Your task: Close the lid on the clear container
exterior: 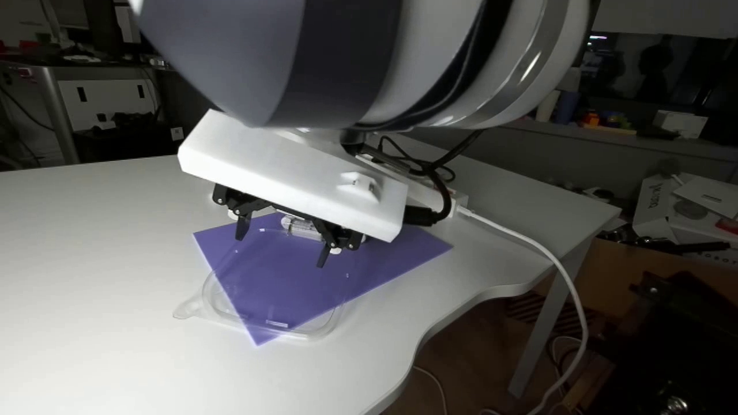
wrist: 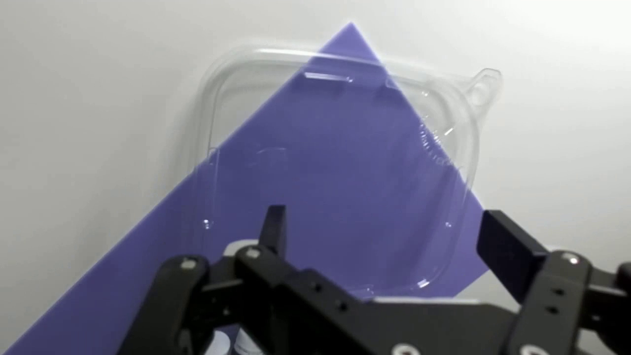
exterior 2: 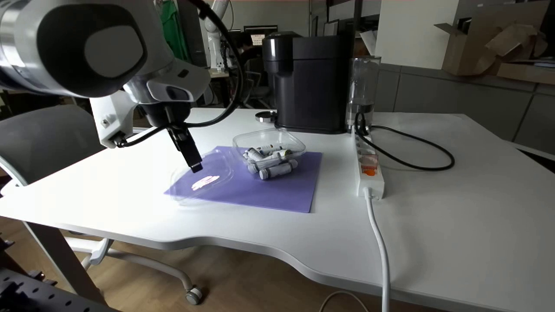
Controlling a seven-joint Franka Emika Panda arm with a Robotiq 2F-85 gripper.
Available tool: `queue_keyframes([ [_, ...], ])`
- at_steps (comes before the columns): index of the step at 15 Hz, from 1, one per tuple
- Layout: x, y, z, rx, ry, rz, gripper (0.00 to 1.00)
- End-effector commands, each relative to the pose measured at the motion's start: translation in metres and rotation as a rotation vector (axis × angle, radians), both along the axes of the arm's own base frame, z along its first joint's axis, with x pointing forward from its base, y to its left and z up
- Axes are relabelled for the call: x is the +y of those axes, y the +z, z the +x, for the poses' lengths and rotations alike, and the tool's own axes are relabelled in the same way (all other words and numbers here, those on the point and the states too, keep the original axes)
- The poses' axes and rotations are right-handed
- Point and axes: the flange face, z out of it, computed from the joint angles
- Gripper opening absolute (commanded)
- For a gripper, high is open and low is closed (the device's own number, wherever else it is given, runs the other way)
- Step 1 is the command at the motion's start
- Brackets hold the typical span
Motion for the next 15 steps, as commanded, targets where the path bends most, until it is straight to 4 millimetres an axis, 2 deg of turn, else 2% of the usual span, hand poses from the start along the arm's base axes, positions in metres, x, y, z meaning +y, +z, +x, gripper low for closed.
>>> queue_keyframes([
  [1,-0.009,-0.005,0.0,0.021,-0.067,0.028,1.0],
  [5,-0.026,-0.002,-0.004,0.16,-0.144,-0.015,1.0],
  [6,-0.024,-0.014,-0.004,0.124,-0.117,-0.007,1.0],
  [10,-0.024,-0.007,-0.003,0.154,-0.127,-0.017,1.0],
  [15,-0.04,-0.017,-0.007,0.178,-0.162,-0.052,1.0],
])
